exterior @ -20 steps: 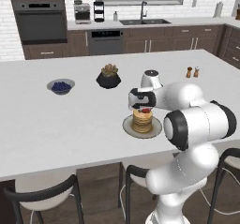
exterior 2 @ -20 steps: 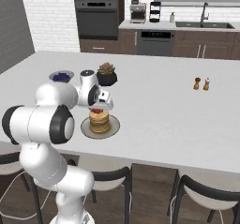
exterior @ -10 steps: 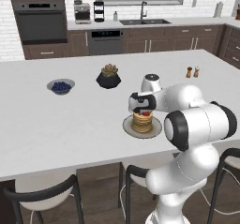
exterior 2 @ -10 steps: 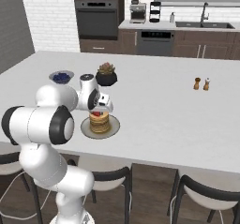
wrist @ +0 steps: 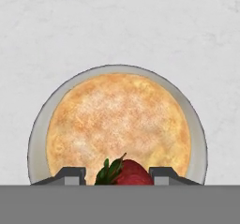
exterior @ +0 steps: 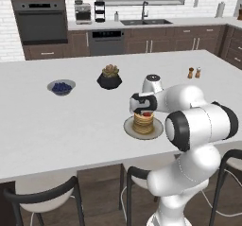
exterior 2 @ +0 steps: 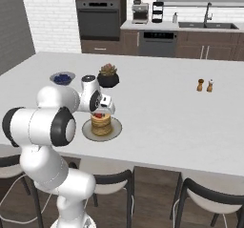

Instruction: Take the strawberry from the fridge and place it on top of the pancake, located on the dining counter.

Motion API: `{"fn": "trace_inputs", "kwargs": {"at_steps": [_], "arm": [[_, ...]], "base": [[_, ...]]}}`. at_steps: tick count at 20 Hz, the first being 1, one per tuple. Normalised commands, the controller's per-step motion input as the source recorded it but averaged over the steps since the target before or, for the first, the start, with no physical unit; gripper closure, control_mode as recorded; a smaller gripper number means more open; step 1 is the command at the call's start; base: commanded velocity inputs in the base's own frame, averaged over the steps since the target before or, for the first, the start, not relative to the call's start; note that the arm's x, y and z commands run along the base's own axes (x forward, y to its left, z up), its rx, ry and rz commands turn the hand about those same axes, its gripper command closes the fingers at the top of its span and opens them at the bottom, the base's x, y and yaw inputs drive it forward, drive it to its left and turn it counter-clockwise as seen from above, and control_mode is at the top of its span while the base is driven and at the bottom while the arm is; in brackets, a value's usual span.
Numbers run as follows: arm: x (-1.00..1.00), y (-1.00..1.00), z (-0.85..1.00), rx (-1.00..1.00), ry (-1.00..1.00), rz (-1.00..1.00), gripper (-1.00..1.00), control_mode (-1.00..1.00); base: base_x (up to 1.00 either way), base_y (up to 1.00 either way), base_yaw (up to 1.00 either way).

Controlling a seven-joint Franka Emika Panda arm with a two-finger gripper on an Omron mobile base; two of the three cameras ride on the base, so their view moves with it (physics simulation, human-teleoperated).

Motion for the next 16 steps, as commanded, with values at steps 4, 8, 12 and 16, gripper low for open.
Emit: {"fn": "trace_inputs", "kwargs": {"at_steps": [4, 8, 12, 16], "arm": [[0.12, 0.0, 0.14, 0.0, 0.0, 0.0, 1.0, -1.0], [0.2, 0.0, 0.19, 0.0, 0.0, 0.0, 1.0, -1.0], [0.15, 0.0, 0.04, 0.0, 0.0, 0.0, 1.0, -1.0], [0.0, 0.0, -0.07, 0.0, -0.02, 0.0, 1.0, -1.0]], "base": [[0.0, 0.0, 0.0], [0.0, 0.0, 0.0], [0.0, 0.0, 0.0], [0.0, 0.0, 0.0]]}}
